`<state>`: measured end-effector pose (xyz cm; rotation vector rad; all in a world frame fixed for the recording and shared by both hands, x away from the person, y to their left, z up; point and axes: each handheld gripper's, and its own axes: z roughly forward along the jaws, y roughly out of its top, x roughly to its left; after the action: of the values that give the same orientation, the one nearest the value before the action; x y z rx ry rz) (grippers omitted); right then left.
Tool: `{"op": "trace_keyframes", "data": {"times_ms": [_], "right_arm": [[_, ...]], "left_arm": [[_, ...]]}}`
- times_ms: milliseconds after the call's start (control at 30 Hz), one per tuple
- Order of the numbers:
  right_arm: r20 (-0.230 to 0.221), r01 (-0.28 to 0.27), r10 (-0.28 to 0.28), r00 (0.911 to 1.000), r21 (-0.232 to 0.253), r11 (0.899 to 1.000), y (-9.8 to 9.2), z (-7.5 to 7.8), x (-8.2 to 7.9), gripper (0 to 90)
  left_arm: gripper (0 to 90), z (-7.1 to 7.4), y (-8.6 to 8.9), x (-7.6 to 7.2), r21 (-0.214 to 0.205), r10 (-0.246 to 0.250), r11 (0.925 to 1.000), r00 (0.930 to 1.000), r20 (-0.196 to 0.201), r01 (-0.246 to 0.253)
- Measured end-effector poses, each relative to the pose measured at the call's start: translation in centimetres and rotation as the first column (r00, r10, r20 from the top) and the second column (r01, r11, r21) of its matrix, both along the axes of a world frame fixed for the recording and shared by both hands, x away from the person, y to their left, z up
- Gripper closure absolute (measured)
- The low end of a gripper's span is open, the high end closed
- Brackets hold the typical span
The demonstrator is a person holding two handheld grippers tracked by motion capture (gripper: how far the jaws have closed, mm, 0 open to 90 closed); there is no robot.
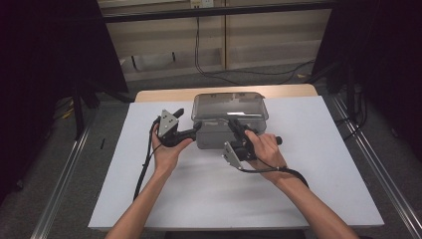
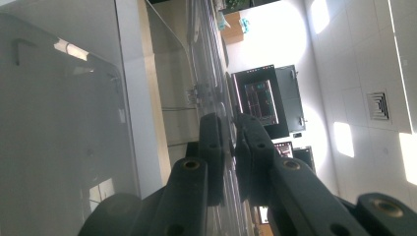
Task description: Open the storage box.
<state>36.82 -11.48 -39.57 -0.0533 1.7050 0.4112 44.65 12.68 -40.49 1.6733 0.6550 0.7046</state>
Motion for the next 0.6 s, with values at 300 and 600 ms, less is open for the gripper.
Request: {"op": "trace_keyframes", "data": {"times_ms": [300,600], "right_arm": [[-0.007,0.004,-0.004,1.0,0.011,1.0,-0.07,0.0,-0.01,81.4],[-0.015,-0.002,0.002,0.9999,0.019,1.0,-0.2,0.16,0.04,81.5]], "left_arm": [[33.5,-0.14,-0.47,0.22,0.012,-0.022,0.9997,0.9994,0.028,0.022],[37.5,-0.13,-0.74,0.23,0.007,-0.052,0.9987,0.997,0.058,0.051]]}}
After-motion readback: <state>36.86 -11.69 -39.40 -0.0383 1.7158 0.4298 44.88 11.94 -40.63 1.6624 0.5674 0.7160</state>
